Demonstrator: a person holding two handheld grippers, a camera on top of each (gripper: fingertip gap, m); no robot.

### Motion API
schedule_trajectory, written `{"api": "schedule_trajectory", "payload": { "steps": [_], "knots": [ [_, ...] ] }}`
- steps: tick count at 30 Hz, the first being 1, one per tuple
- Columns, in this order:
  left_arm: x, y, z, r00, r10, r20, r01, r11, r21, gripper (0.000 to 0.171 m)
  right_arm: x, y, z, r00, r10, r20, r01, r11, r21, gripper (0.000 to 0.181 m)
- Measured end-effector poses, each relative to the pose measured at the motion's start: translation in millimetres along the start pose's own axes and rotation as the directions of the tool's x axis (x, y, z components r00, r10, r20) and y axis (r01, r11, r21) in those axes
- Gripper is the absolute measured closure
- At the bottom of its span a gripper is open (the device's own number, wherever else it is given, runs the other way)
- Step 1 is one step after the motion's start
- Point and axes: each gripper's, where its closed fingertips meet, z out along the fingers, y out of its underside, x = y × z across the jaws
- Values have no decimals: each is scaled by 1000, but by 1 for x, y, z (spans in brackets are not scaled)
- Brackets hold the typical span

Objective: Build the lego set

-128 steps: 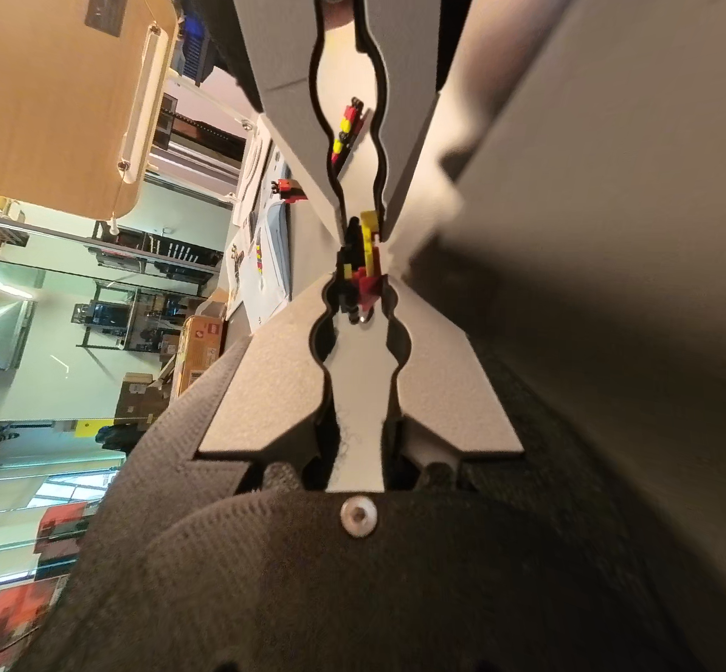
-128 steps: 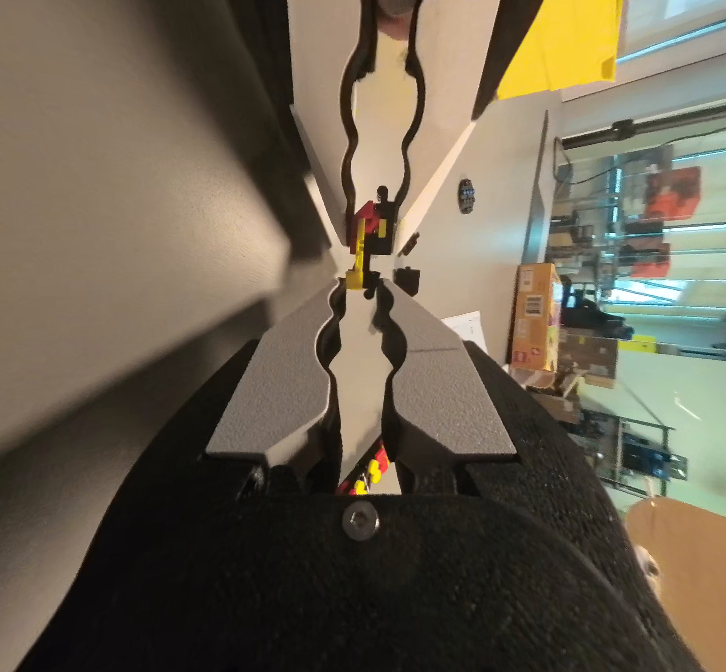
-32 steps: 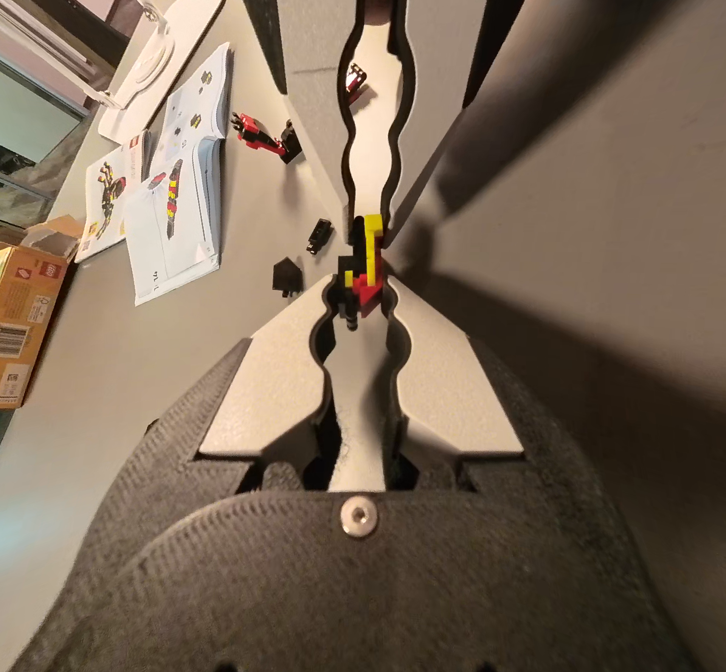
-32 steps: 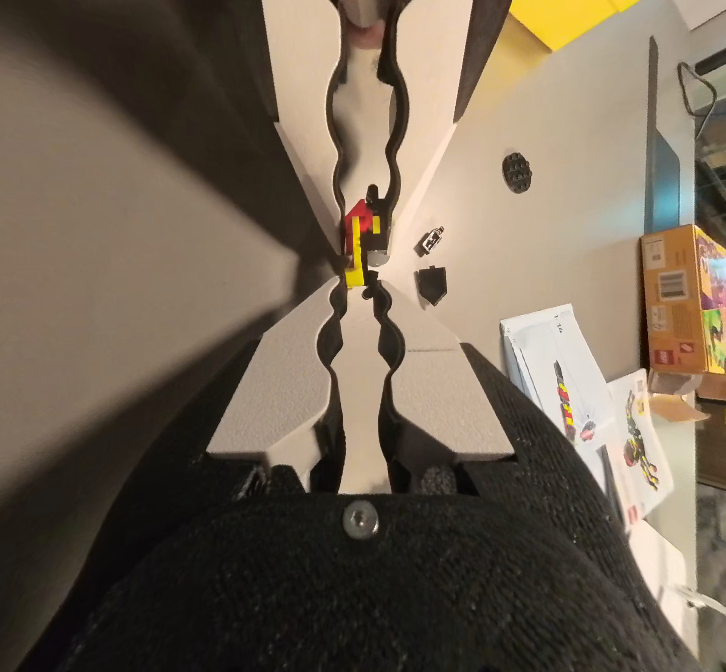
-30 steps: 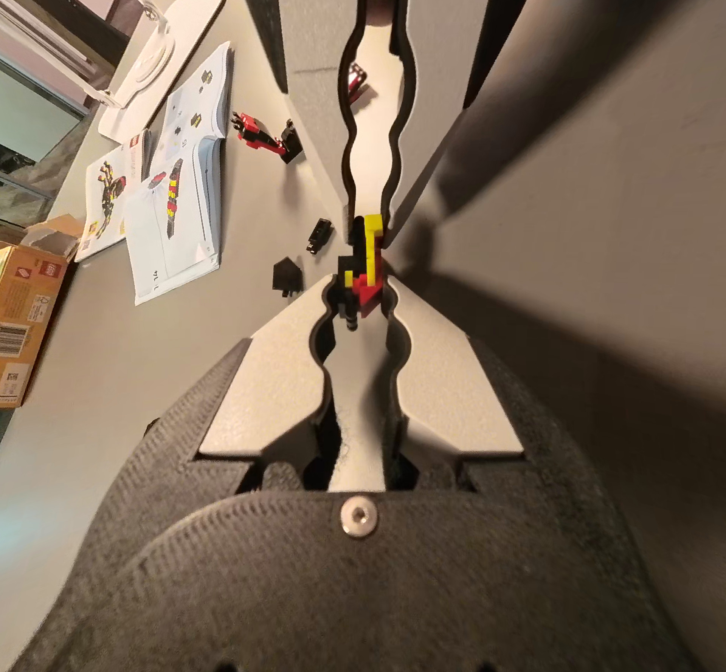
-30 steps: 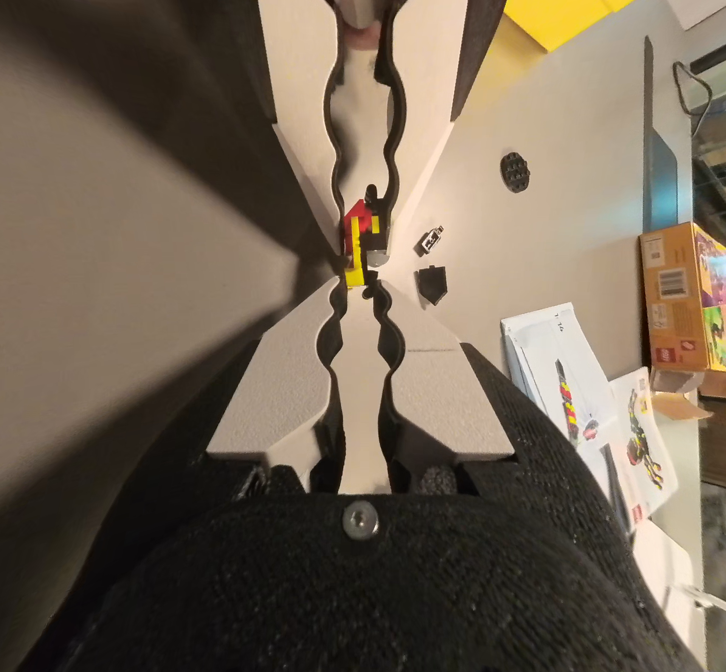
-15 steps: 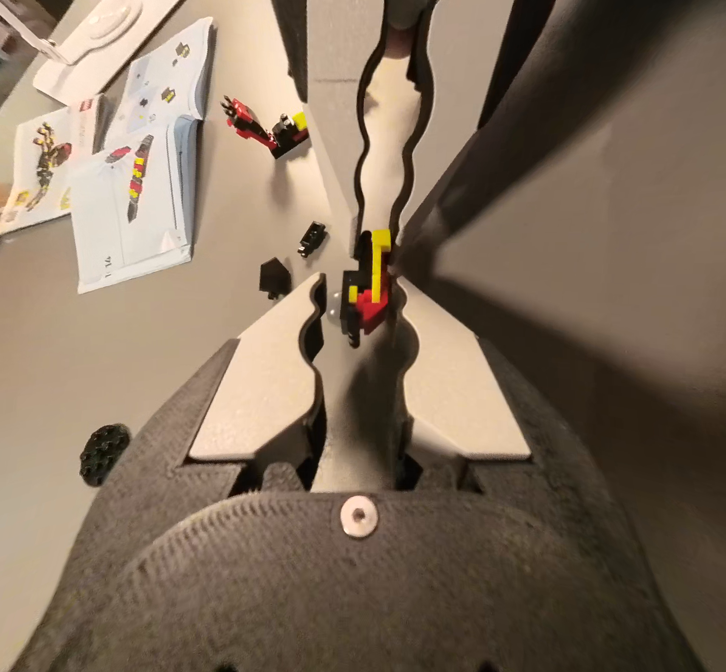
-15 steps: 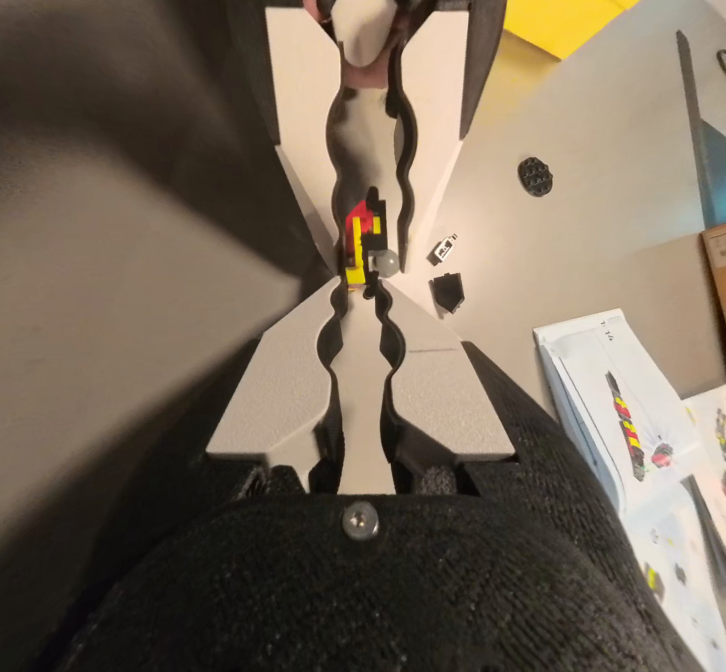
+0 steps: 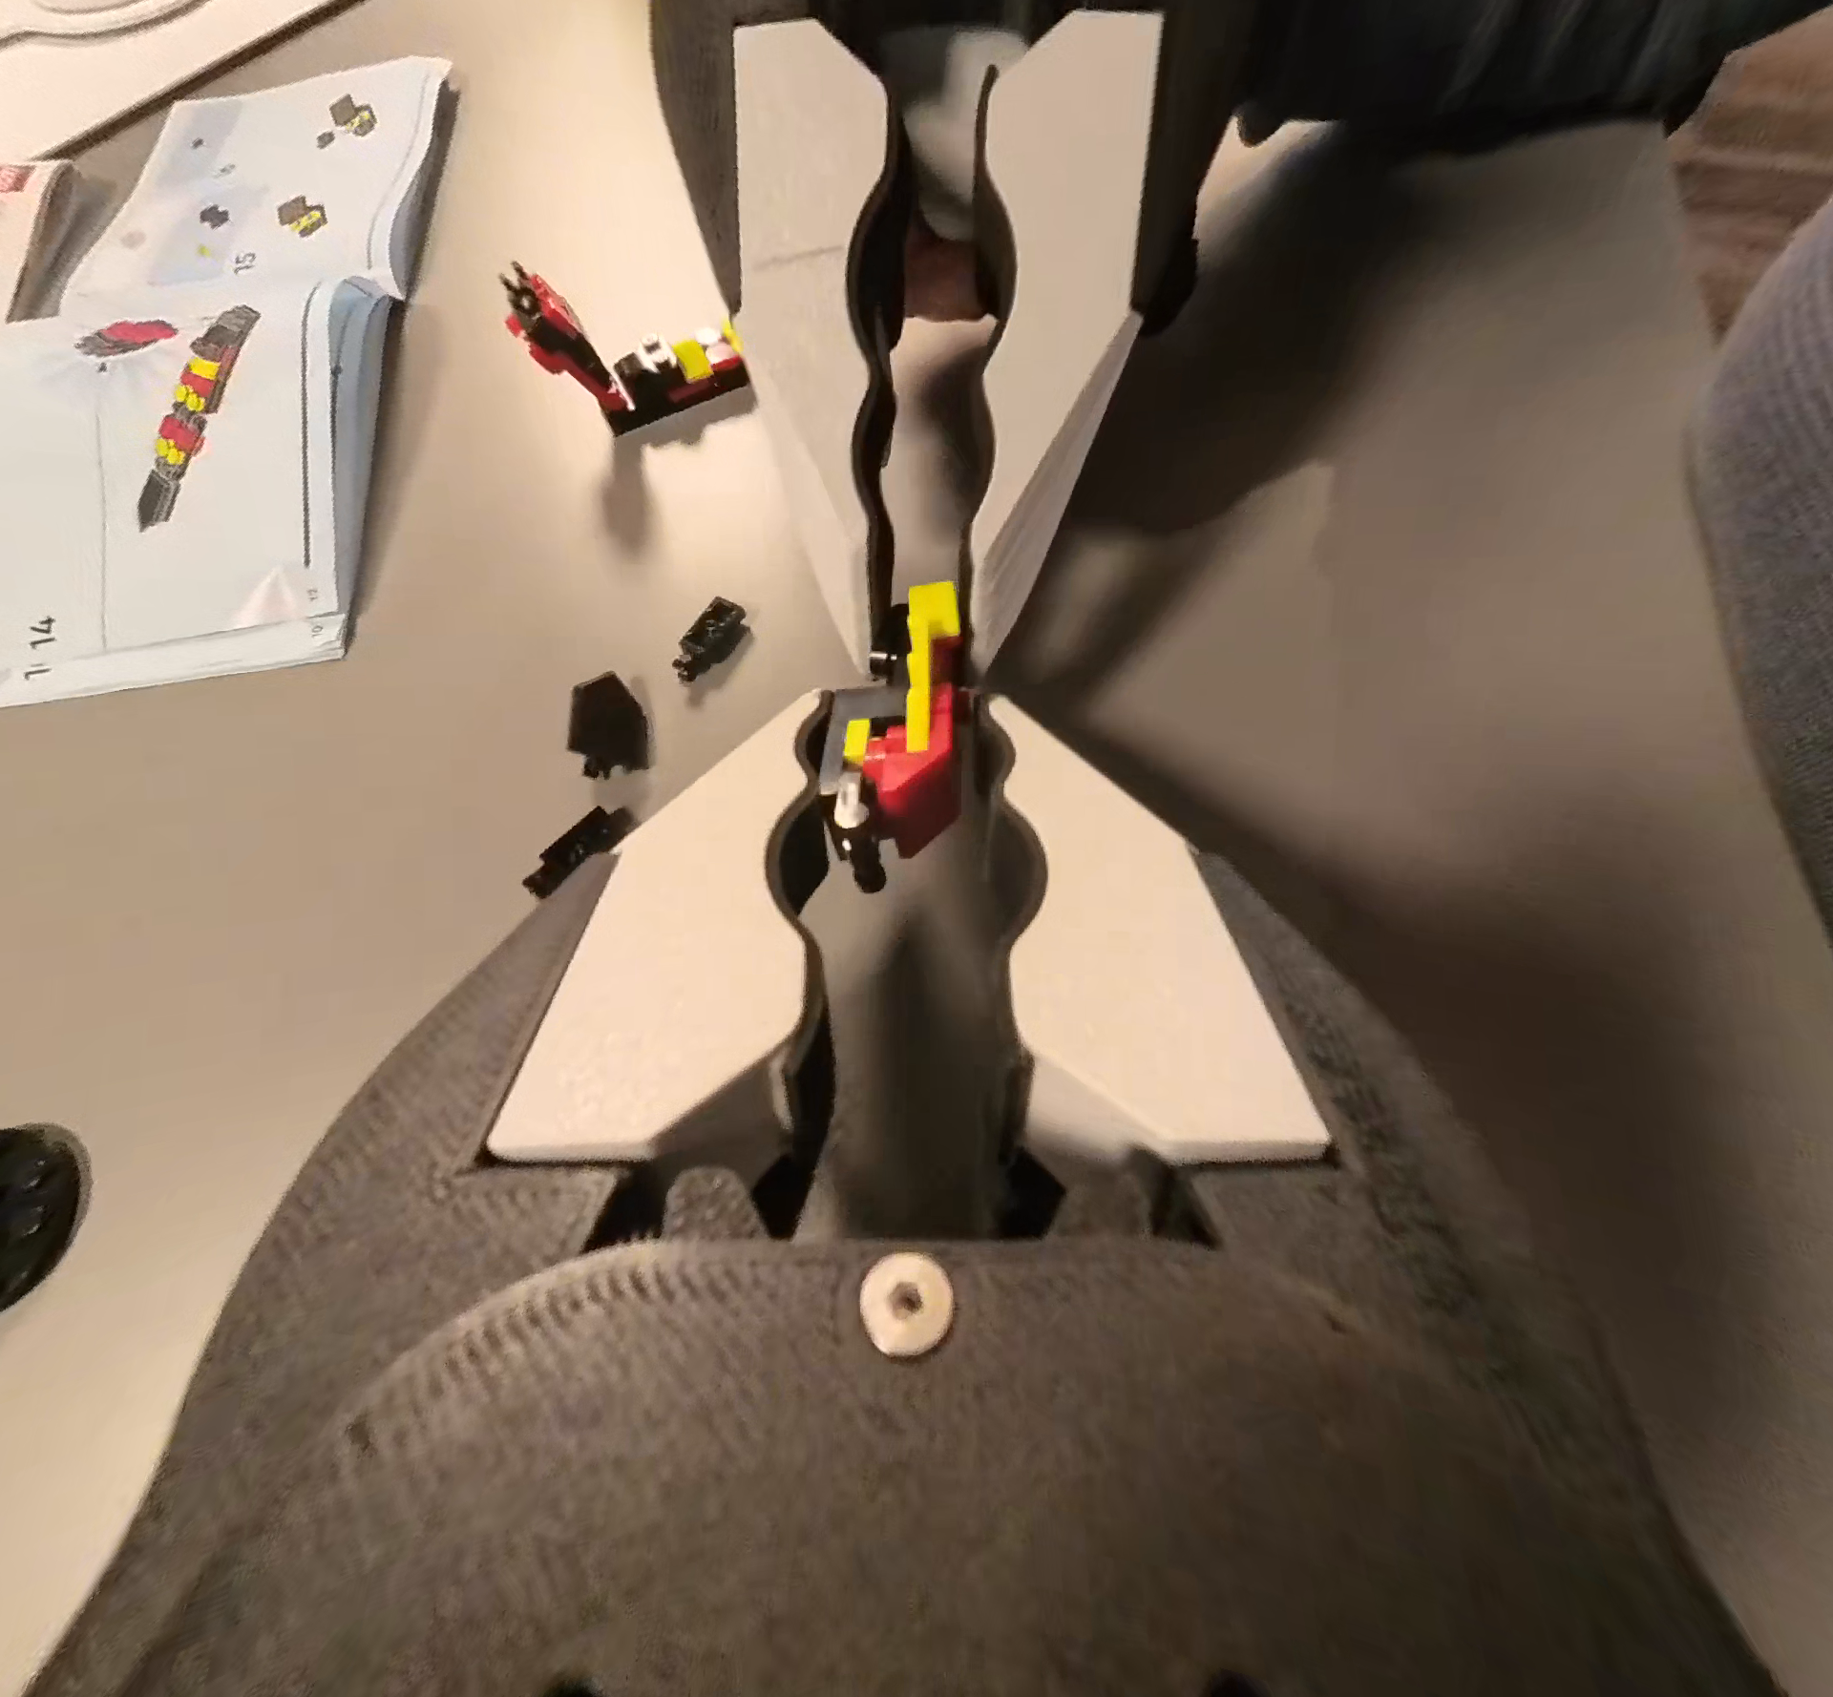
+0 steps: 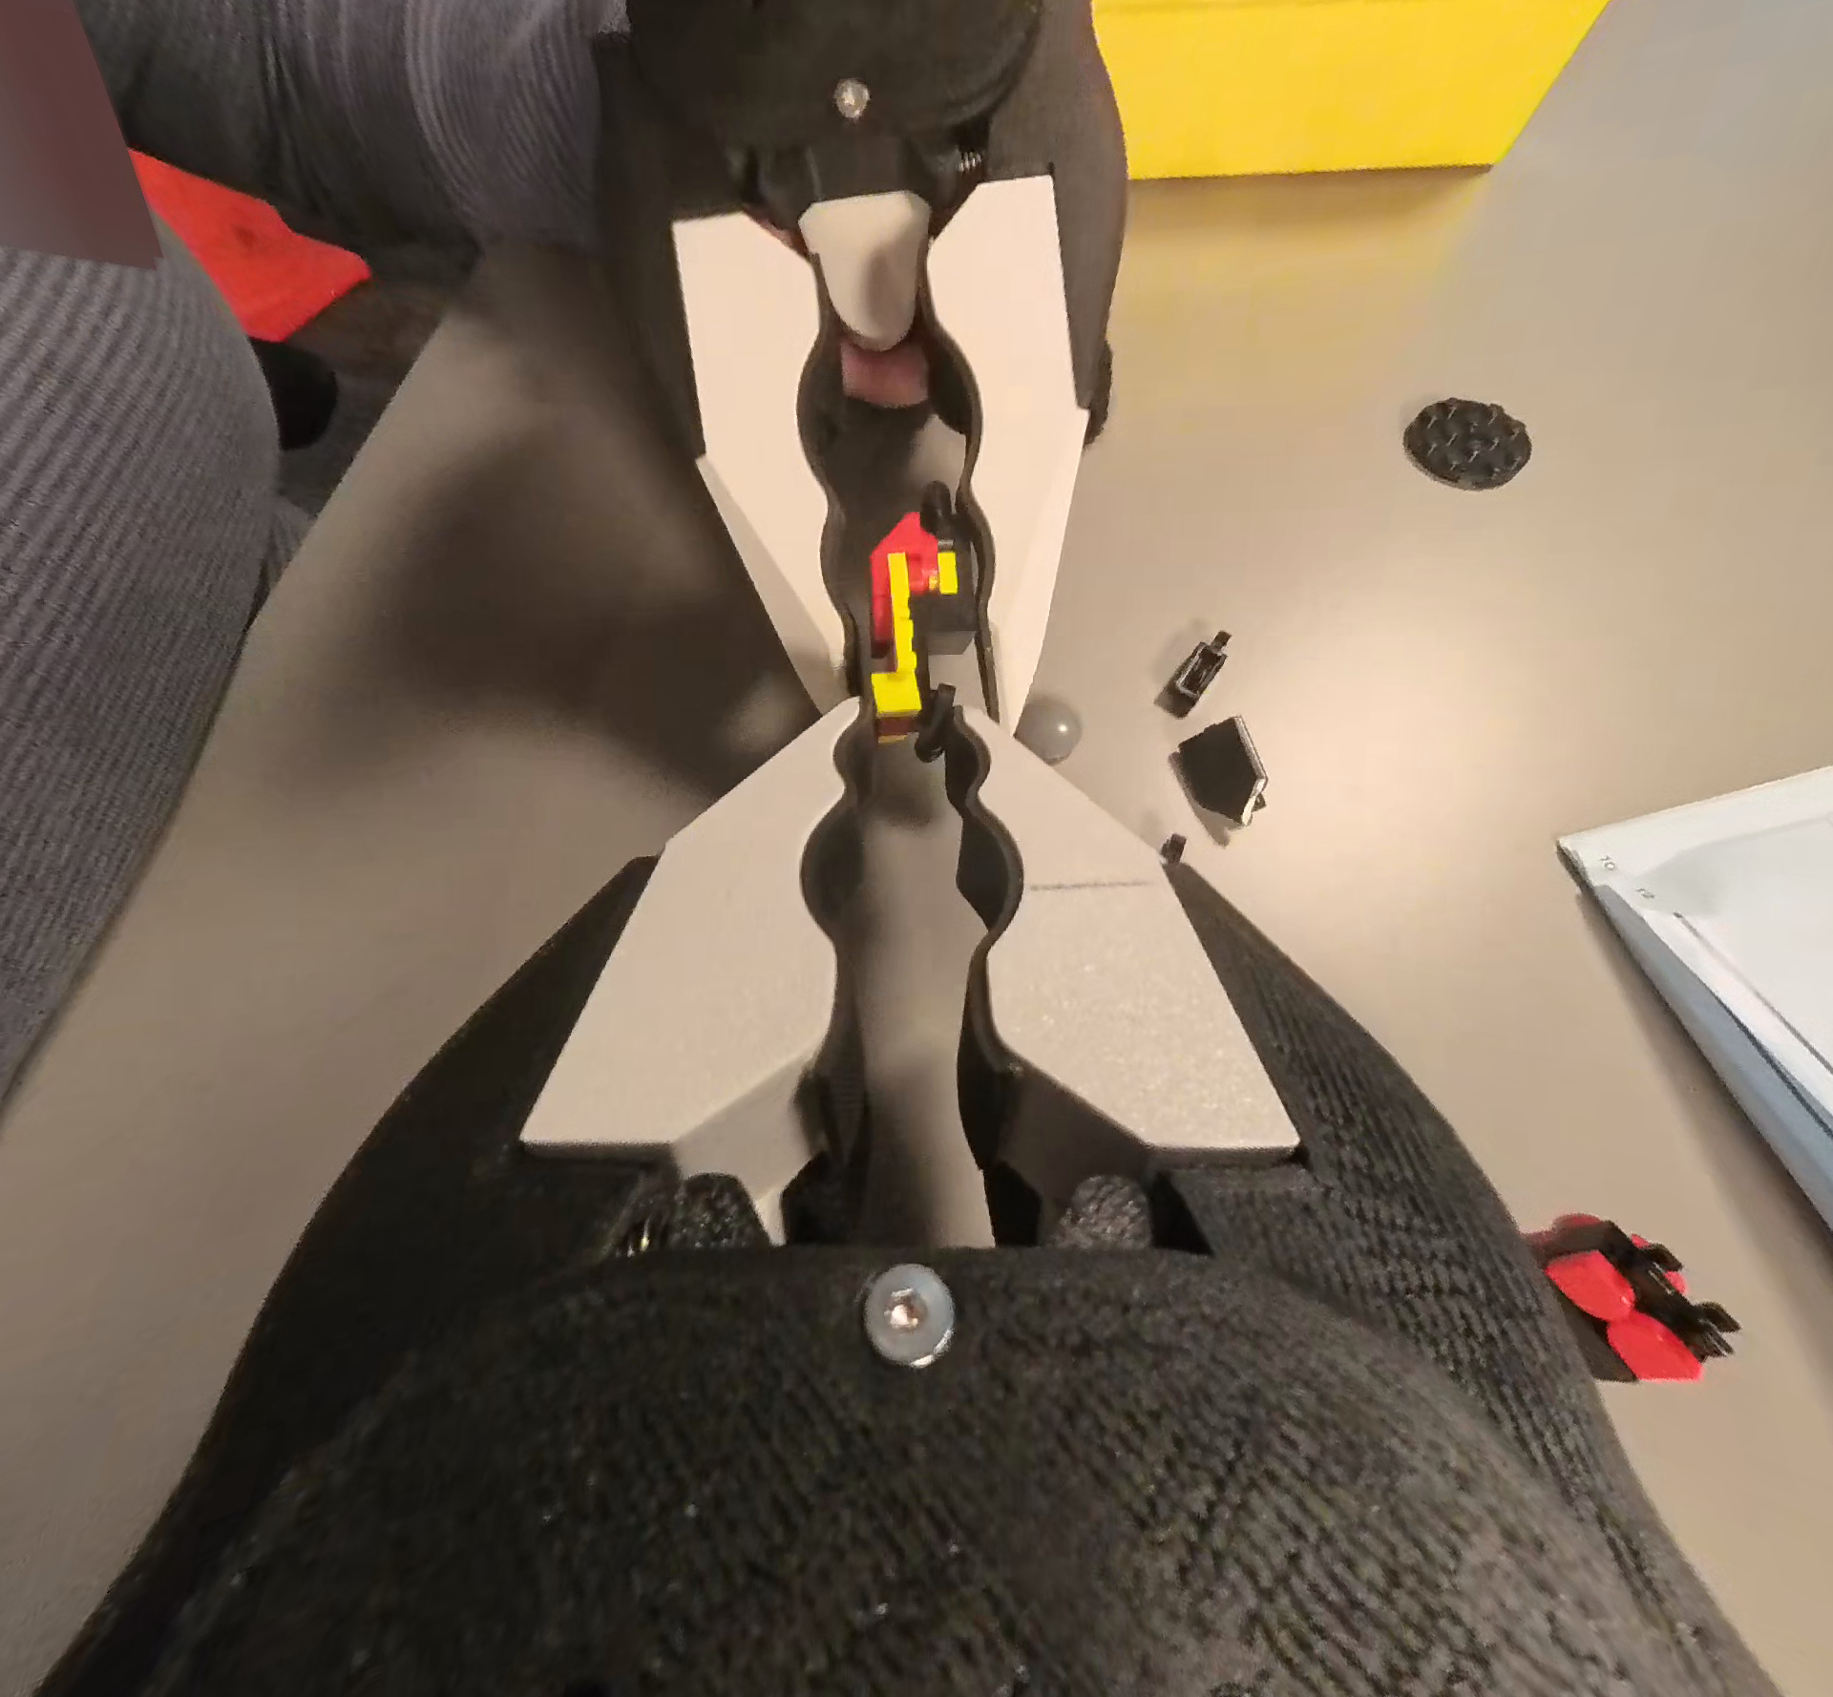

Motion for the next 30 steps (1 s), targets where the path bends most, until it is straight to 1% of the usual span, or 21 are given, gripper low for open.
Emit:
{"api": "schedule_trajectory", "payload": {
  "steps": [7, 10, 13, 15, 16, 18, 19, 22, 26, 30],
  "knots": [
    [-1, 0, -1, 1000, 11, 6, -11, 1000, 6, 148, 0, -1, 0, 999, -44, -29, 43, 999, -13, 169],
    [-2, -2, -2, 999, 41, 22, -42, 999, 16, 150, 1, -3, -1, 994, -91, -59, 90, 995, -33, 169],
    [-1, -5, -5, 998, 55, 22, -56, 998, 43, 151, -1, -7, -2, 987, -134, -85, 133, 991, -27, 166],
    [-1, -6, -7, 998, 64, 26, -65, 996, 60, 151, -3, -10, -3, 987, -137, -79, 137, 991, -10, 153],
    [-1, -8, -8, 997, 78, 30, -80, 994, 76, 151, -3, -12, -5, 987, -138, -79, 138, 990, 2, 151],
    [-1, -12, -12, 992, 118, 45, -122, 986, 113, 151, -3, -17, -9, 986, -145, -82, 148, 988, 33, 152],
    [-1, -15, -14, 988, 140, 59, -147, 980, 133, 151, -4, -20, -11, 984, -155, -84, 159, 986, 56, 155],
    [-1, -17, -16, 979, 179, 93, -192, 970, 149, 151, -9, -26, -16, 979, -185, -82, 192, 977, 89, 157],
    [3, -23, -20, 952, 273, 137, -296, 936, 193, 151, -15, -32, -21, 943, -307, -130, 321, 941, 105, 157],
    [10, -25, -20, 920, 359, 156, -385, 900, 204, 151, -23, -31, -21, 867, -466, -174, 481, 875, 52, 158]
  ]
}}
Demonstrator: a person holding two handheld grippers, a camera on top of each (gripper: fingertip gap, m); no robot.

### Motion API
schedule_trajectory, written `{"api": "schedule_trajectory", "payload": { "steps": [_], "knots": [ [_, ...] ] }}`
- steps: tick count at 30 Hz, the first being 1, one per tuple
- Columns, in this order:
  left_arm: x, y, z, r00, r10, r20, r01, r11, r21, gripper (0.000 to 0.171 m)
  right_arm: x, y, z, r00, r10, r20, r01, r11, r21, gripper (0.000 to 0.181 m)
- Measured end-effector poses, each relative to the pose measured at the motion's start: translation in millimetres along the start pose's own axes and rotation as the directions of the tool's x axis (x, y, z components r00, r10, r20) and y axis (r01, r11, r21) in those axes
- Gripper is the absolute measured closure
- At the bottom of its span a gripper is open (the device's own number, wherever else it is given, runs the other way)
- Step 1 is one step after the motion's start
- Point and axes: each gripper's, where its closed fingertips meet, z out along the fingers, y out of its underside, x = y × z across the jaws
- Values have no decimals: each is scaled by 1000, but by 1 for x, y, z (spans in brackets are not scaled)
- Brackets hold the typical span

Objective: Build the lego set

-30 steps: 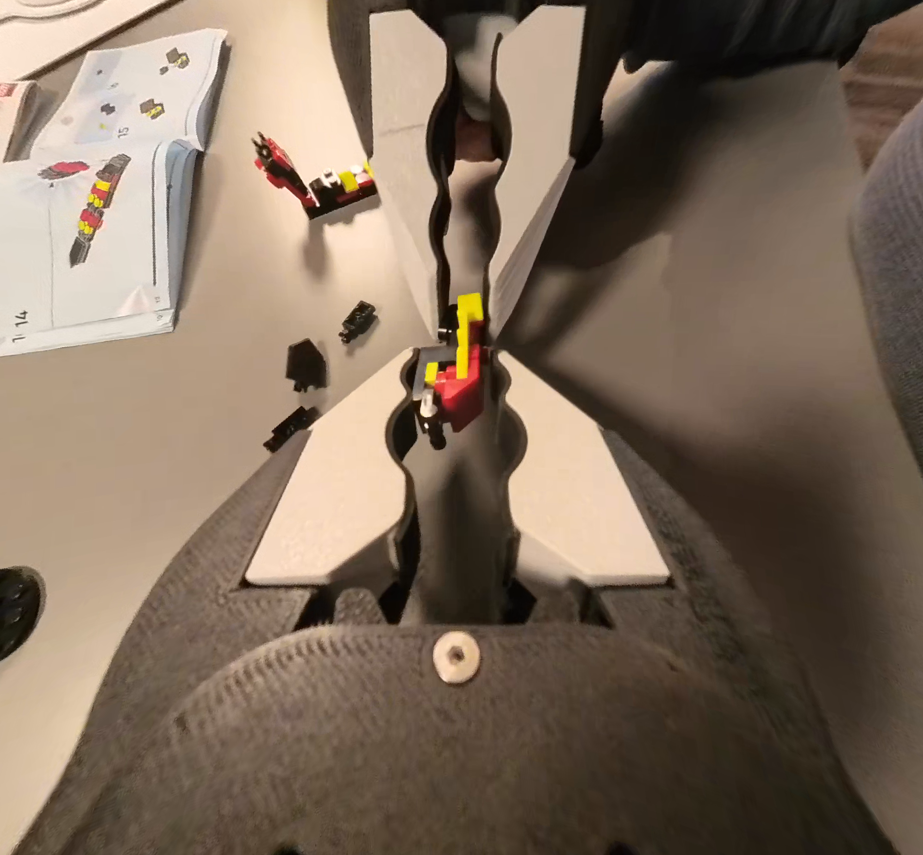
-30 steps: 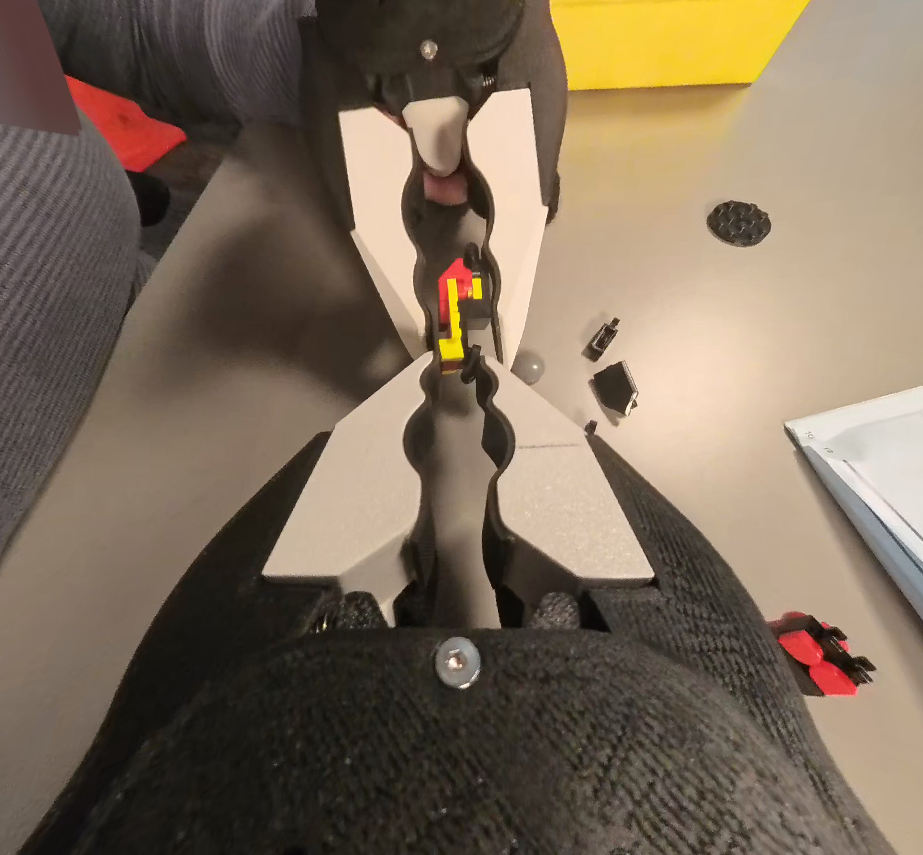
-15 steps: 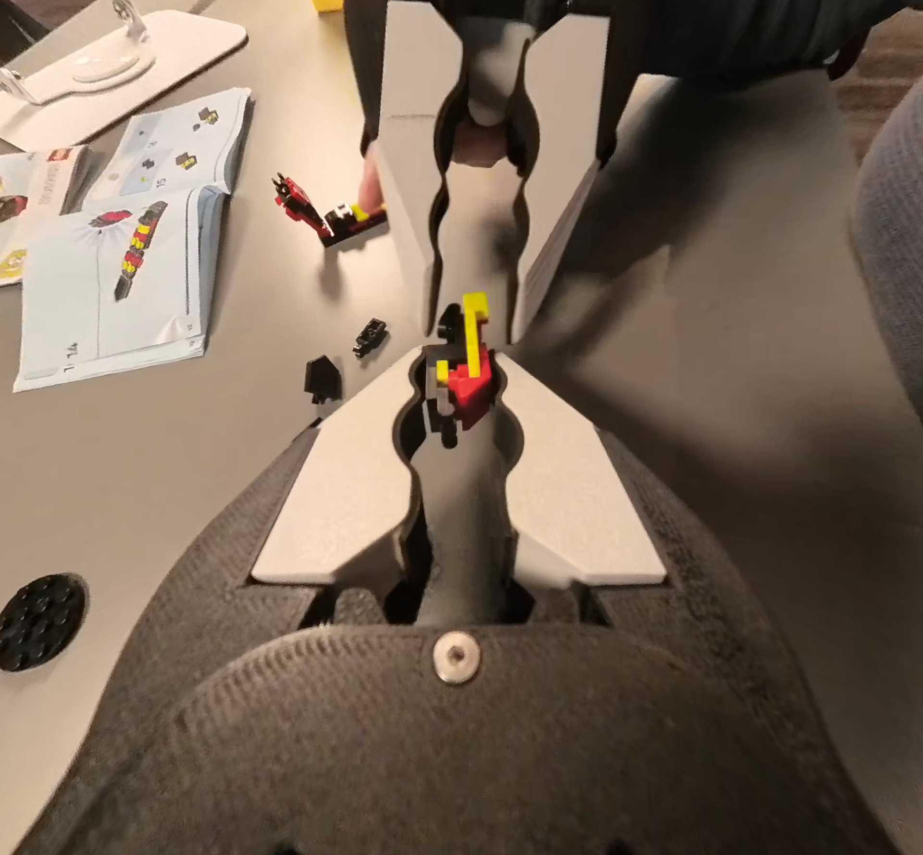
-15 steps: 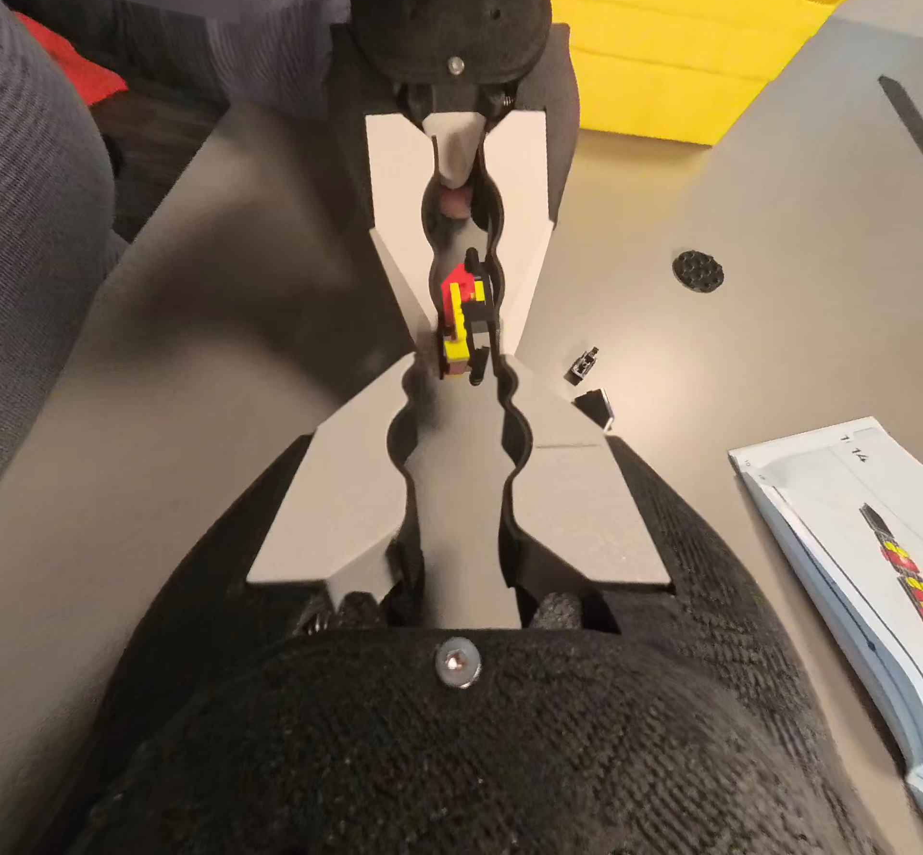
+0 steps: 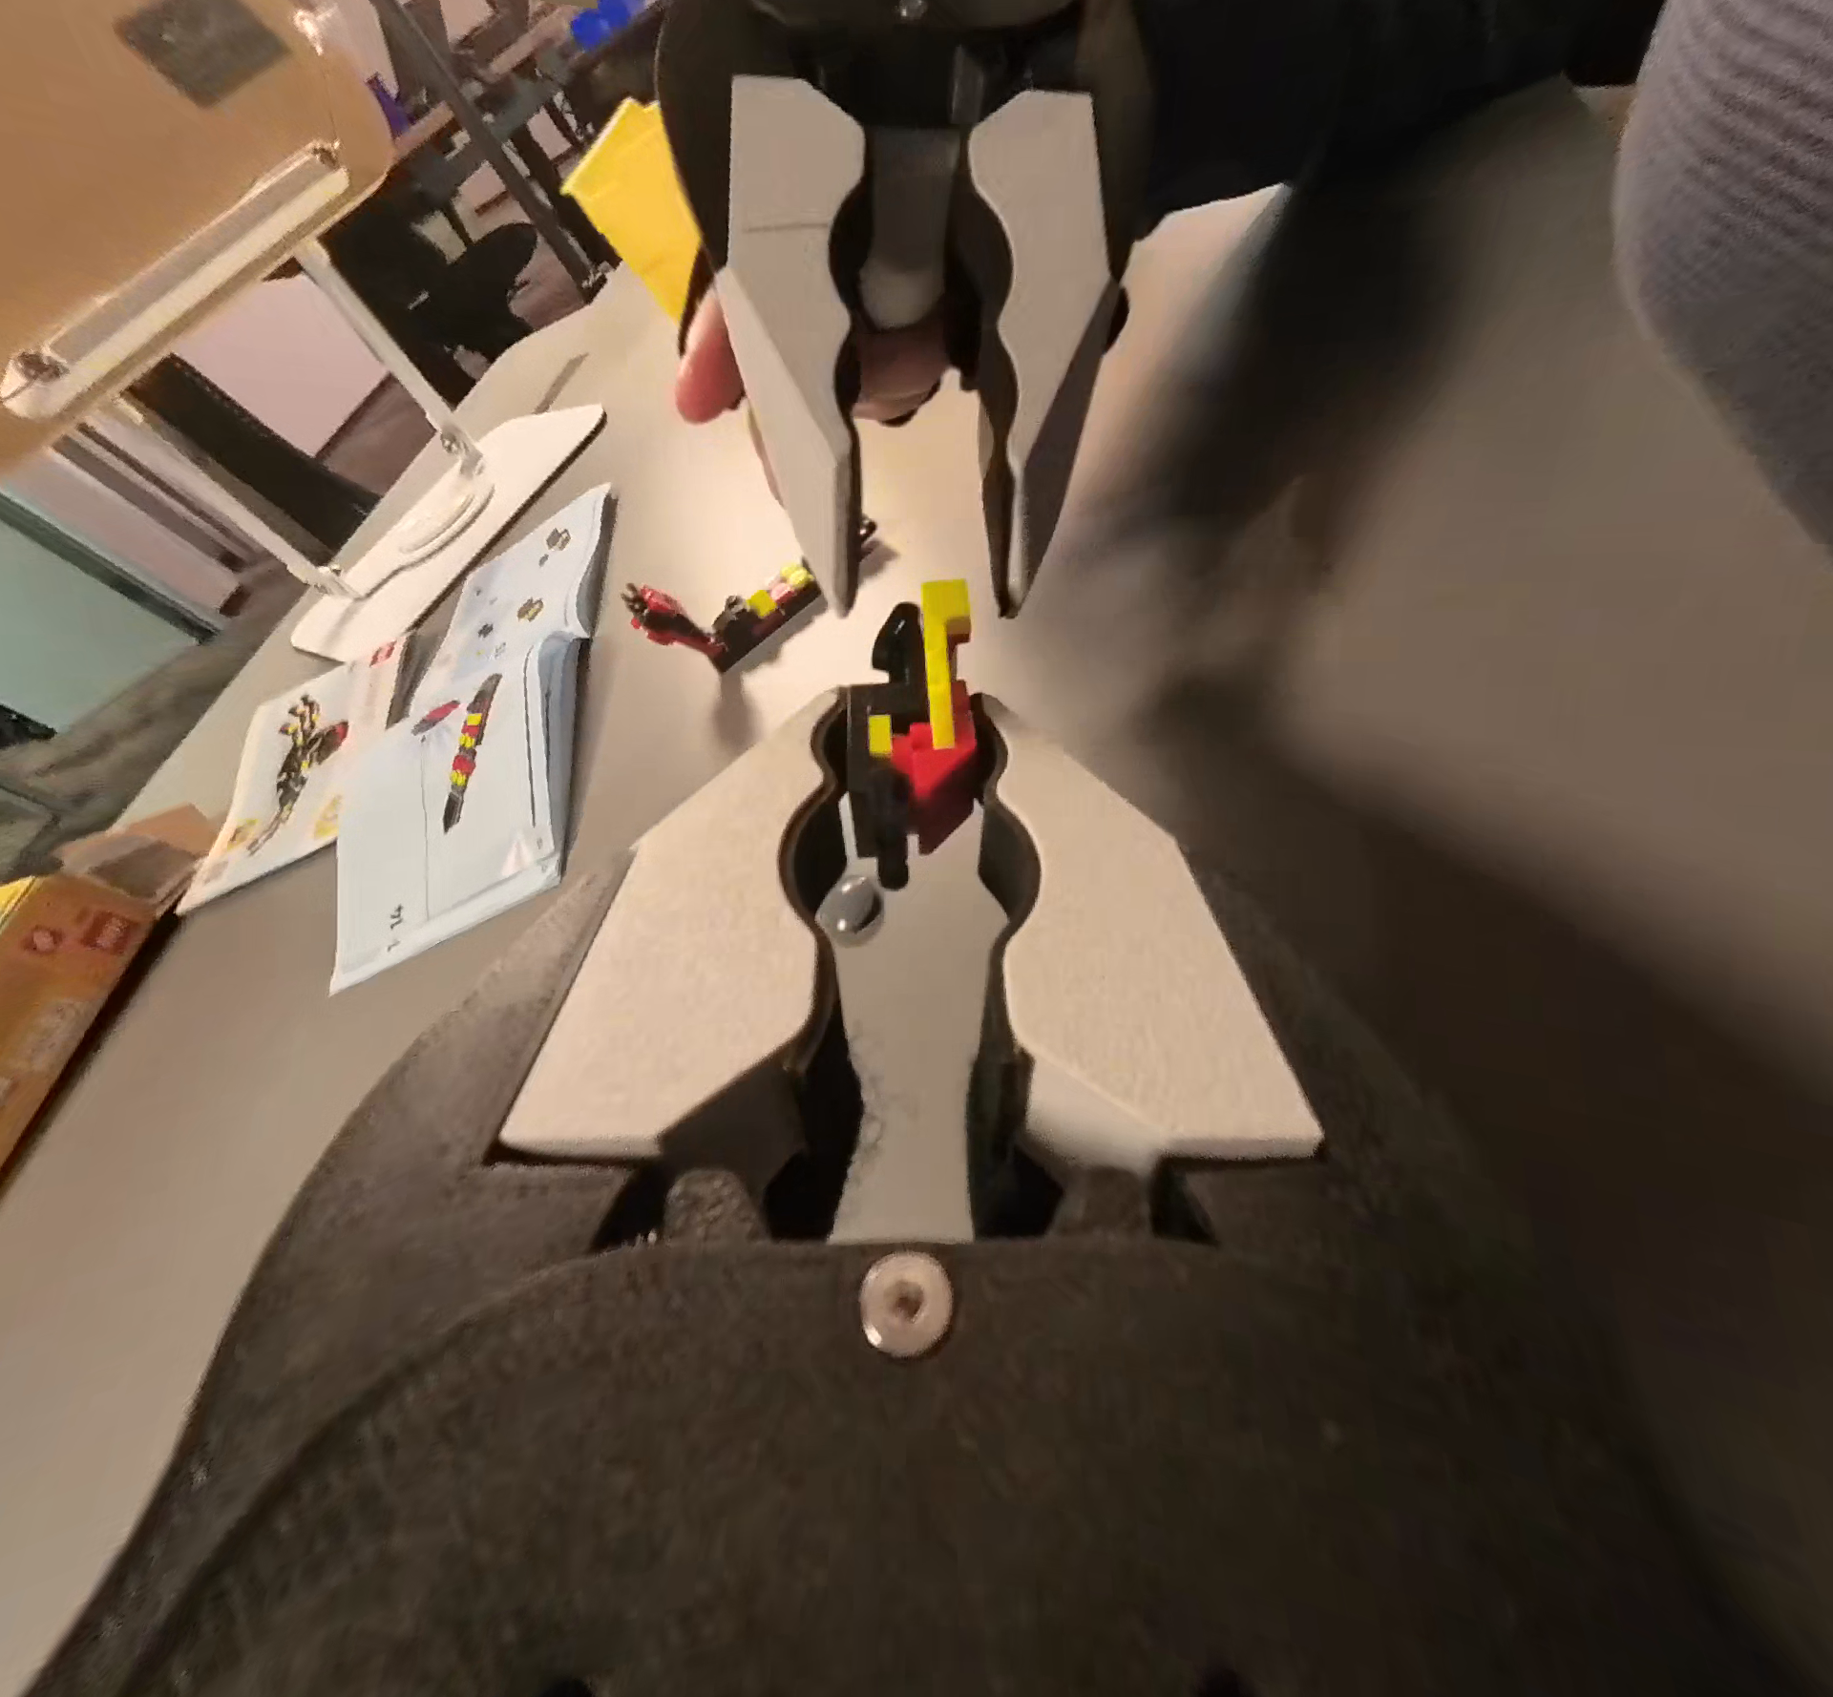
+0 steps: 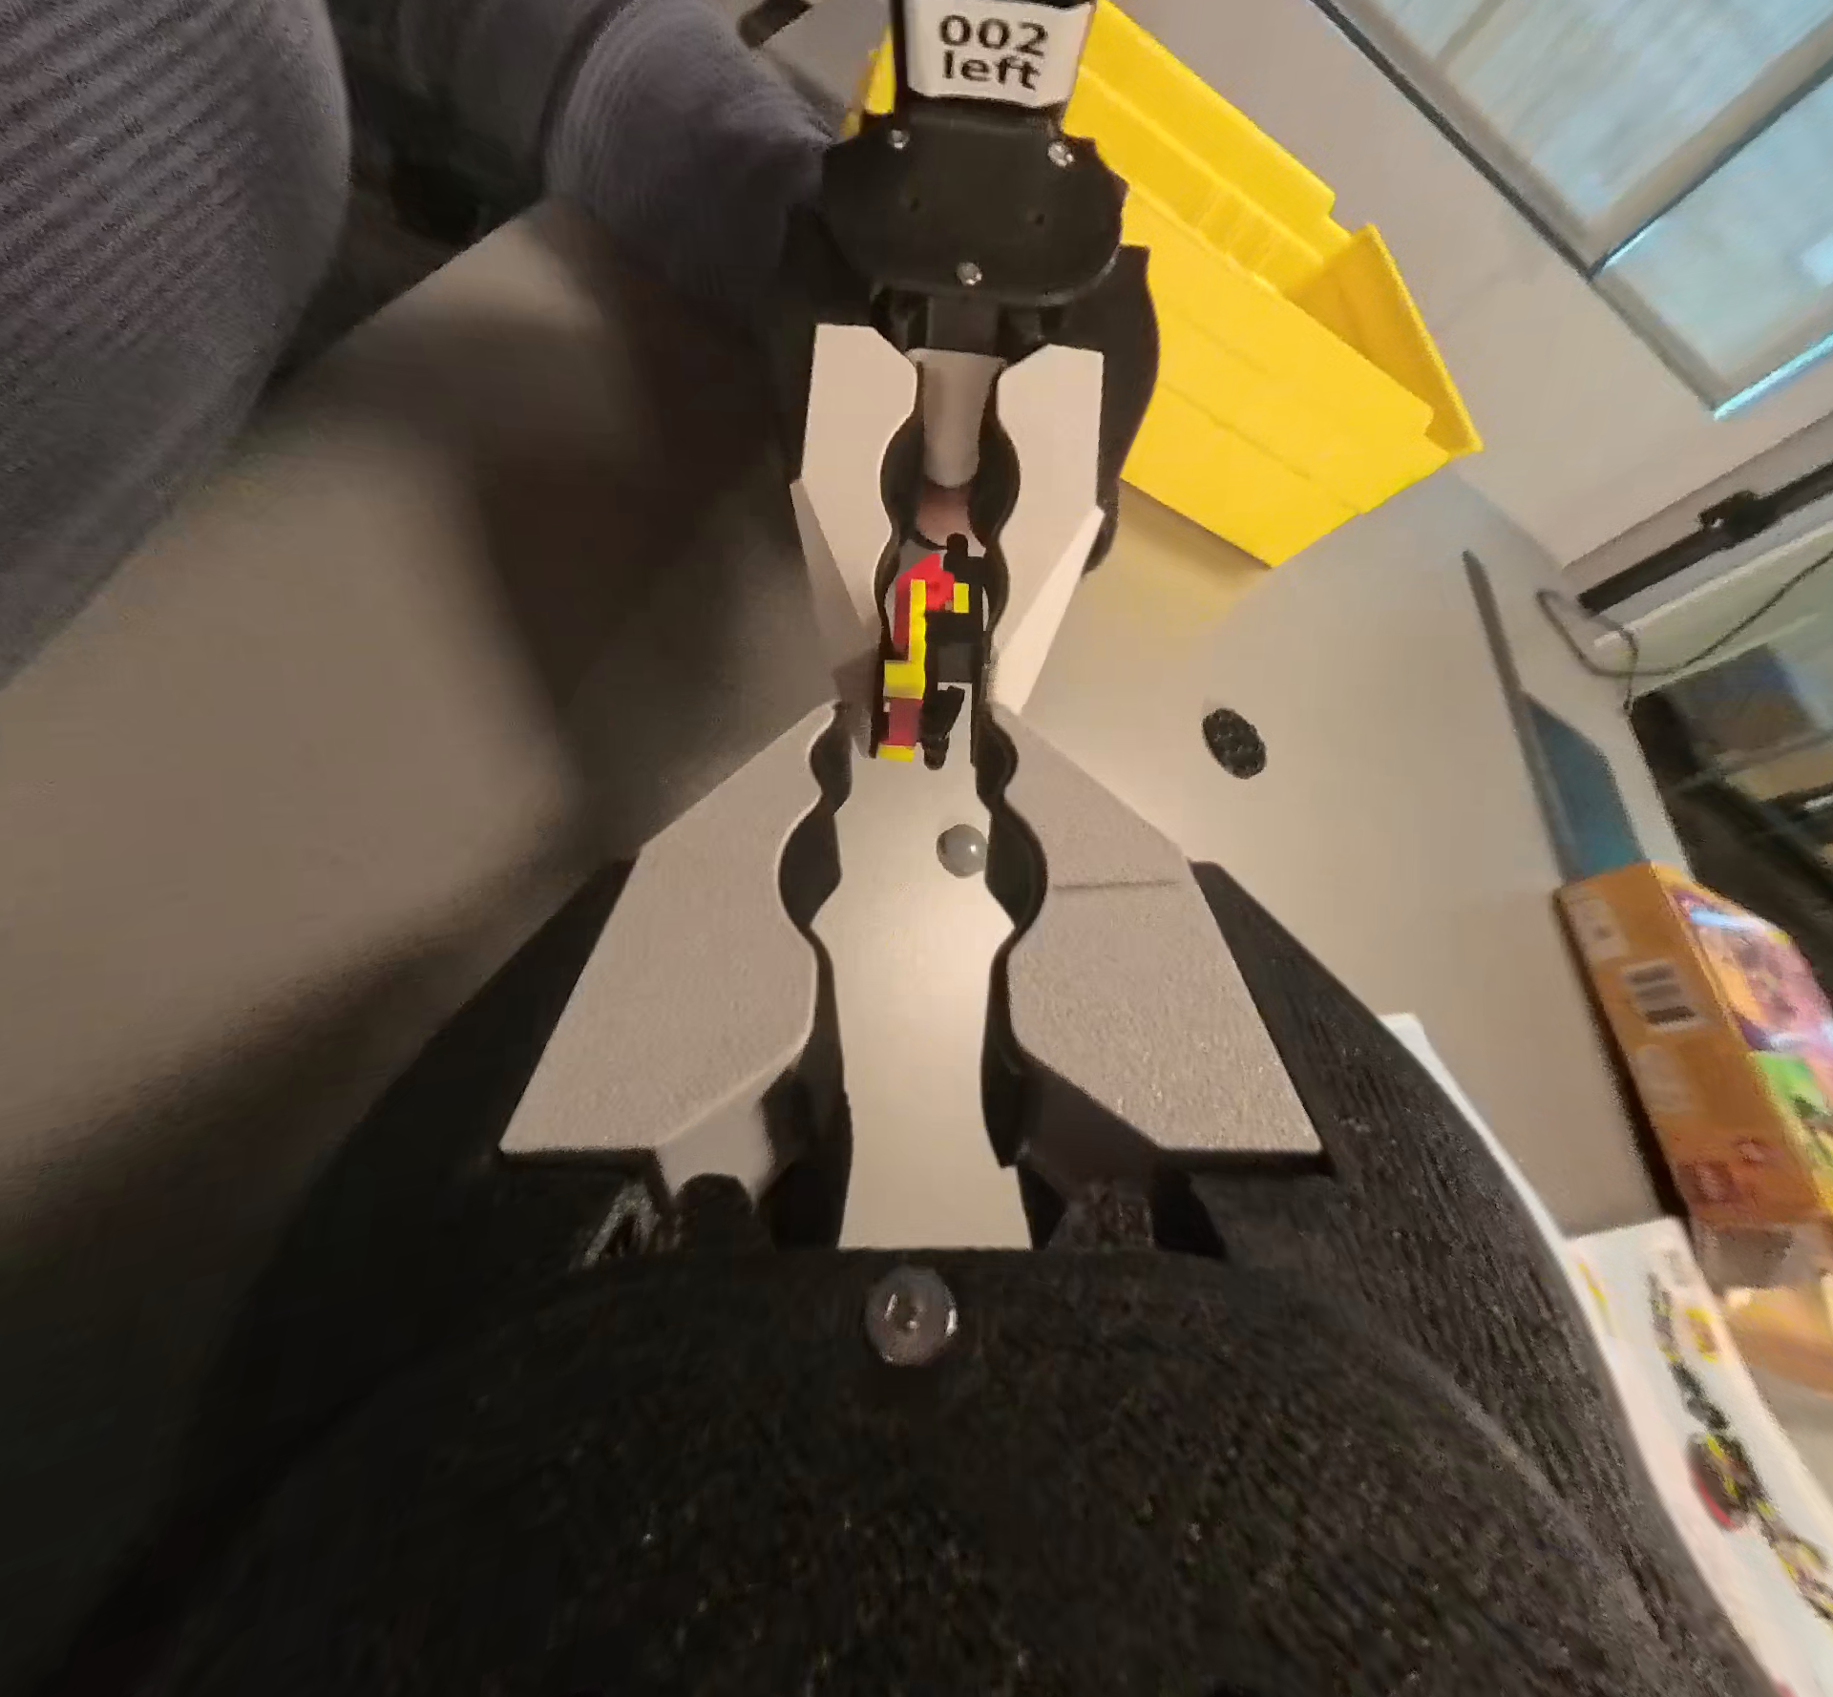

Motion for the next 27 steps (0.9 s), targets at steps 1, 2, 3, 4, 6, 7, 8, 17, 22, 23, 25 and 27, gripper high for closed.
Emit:
{"api": "schedule_trajectory", "payload": {
  "steps": [1, 2, 3, 4, 6, 7, 8, 17, 22, 23, 25, 27],
  "knots": [
    [1, -1, 0, 1000, 8, -5, -8, 1000, 8, 151, -2, -1, 0, 1000, -26, 2, 26, 1000, -1, 160],
    [3, -2, 0, 1000, 12, -12, -12, 1000, 16, 151, -4, -1, 1, 999, -45, 3, 45, 999, -4, 162],
    [4, -2, 0, 1000, 14, -19, -14, 1000, 21, 151, -5, -1, 1, 998, -57, 2, 57, 998, -7, 165],
    [5, -3, 0, 1000, 18, -25, -18, 1000, 25, 150, -6, -1, 1, 998, -65, 3, 65, 998, -10, 166],
    [8, -4, 0, 999, 30, -37, -28, 999, 33, 151, -7, 0, 2, 998, -70, 9, 70, 997, -13, 170],
    [9, -5, 0, 999, 35, -41, -33, 999, 37, 150, -7, 0, 2, 997, -72, 12, 72, 997, -11, 172],
    [10, -5, 0, 998, 40, -45, -38, 999, 38, 151, -7, 0, 2, 997, -76, 10, 76, 997, -10, 176],
    [23, -4, 3, 988, 139, -75, -137, 990, 31, 151, -20, 1, 0, 990, -110, 90, 111, 994, -9, 179],
    [32, -2, 5, 977, 187, -103, -185, 982, 25, 151, -30, 4, -1, 980, -142, 138, 145, 989, -9, 179],
    [33, -2, 6, 976, 188, -107, -187, 982, 24, 151, -31, 4, -1, 978, -148, 146, 151, 988, -11, 179],
    [36, -1, 6, 974, 191, -125, -190, 982, 20, 151, -35, 6, -2, 974, -150, 170, 154, 988, -14, 179],
    [38, 0, 7, 970, 200, -136, -200, 980, 10, 151, -37, 7, -1, 972, -145, 186, 152, 988, -19, 179]
  ]
}}
